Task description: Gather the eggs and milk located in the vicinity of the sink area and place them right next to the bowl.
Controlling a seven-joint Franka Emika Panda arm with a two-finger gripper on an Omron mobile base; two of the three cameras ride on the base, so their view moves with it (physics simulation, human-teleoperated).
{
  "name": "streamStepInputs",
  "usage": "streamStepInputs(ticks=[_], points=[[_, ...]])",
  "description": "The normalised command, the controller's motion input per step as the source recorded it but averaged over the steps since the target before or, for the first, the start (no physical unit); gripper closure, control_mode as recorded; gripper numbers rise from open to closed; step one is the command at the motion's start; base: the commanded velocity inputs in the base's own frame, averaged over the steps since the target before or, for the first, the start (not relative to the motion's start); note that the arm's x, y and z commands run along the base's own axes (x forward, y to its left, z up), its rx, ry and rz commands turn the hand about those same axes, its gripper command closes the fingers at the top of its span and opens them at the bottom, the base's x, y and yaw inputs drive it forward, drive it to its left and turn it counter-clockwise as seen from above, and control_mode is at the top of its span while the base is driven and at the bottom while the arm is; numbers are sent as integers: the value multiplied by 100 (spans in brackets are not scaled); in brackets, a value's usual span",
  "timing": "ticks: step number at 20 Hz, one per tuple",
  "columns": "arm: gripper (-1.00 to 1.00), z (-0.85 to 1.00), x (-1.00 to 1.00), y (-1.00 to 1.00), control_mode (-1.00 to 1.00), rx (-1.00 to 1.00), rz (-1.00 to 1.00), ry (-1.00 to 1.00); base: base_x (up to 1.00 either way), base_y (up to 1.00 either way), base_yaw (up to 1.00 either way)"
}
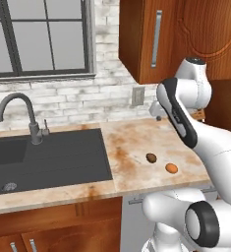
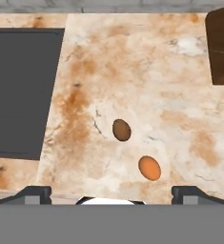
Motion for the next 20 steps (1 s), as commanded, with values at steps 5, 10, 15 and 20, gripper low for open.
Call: streamStepInputs(ticks=[5,10,15,20], points=[[-100,-34,0,-22,-100,0,0,3,0,0,0],[-100,-39,0,-20,-100,0,1,6,0,0,0],[-100,-36,0,-7,-100,-1,5,5,0,0,0],[-100,-37,0,-9,-100,0,10,0,0,0,0]])
